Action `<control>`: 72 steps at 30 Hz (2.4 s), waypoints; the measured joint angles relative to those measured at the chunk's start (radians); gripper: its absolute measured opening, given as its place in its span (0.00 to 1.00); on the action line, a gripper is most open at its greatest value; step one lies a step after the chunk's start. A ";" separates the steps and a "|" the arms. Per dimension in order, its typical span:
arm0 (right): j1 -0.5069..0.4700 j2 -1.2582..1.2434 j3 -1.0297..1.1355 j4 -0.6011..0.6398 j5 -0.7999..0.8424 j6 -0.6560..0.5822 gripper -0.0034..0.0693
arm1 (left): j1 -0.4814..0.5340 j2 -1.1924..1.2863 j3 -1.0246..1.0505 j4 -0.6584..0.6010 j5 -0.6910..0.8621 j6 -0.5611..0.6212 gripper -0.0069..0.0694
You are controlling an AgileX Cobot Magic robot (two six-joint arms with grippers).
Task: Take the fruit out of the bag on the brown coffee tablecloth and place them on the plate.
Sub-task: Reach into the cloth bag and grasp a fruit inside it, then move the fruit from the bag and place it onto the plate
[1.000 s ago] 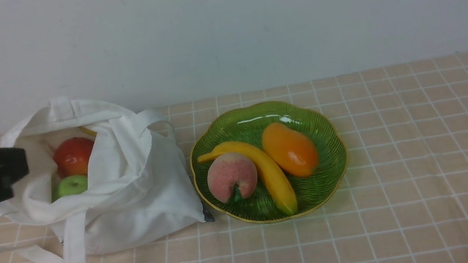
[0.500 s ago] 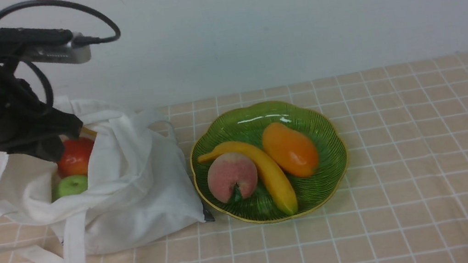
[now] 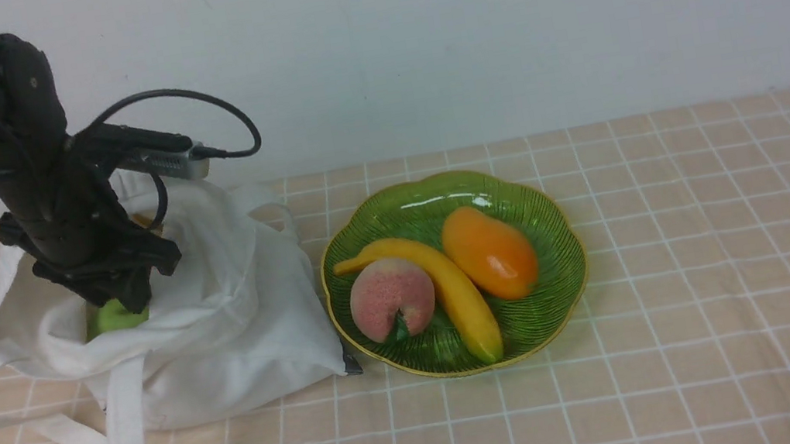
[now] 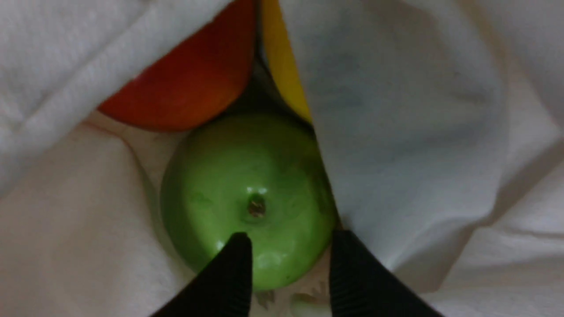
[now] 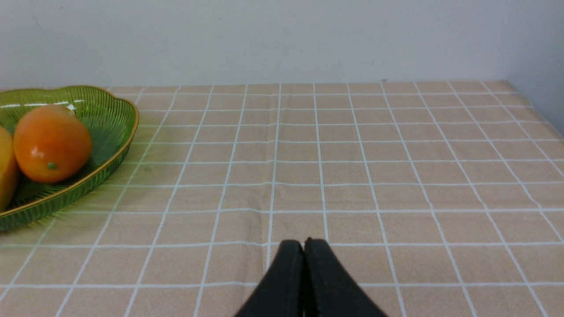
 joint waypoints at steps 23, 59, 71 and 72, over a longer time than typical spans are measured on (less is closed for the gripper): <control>0.000 0.000 0.000 0.000 0.000 0.003 0.03 | -0.012 0.112 -0.021 0.079 0.000 -0.058 0.87; 0.000 0.000 0.000 0.000 0.000 0.004 0.03 | -0.060 -0.348 -0.010 -0.111 0.092 -0.141 0.81; 0.000 0.000 0.000 0.000 0.000 0.004 0.03 | -0.382 -0.266 -0.010 -0.294 -0.288 -0.046 0.81; 0.000 0.000 0.000 0.000 0.000 0.004 0.03 | -0.396 -0.231 -0.010 -0.294 -0.356 -0.045 0.81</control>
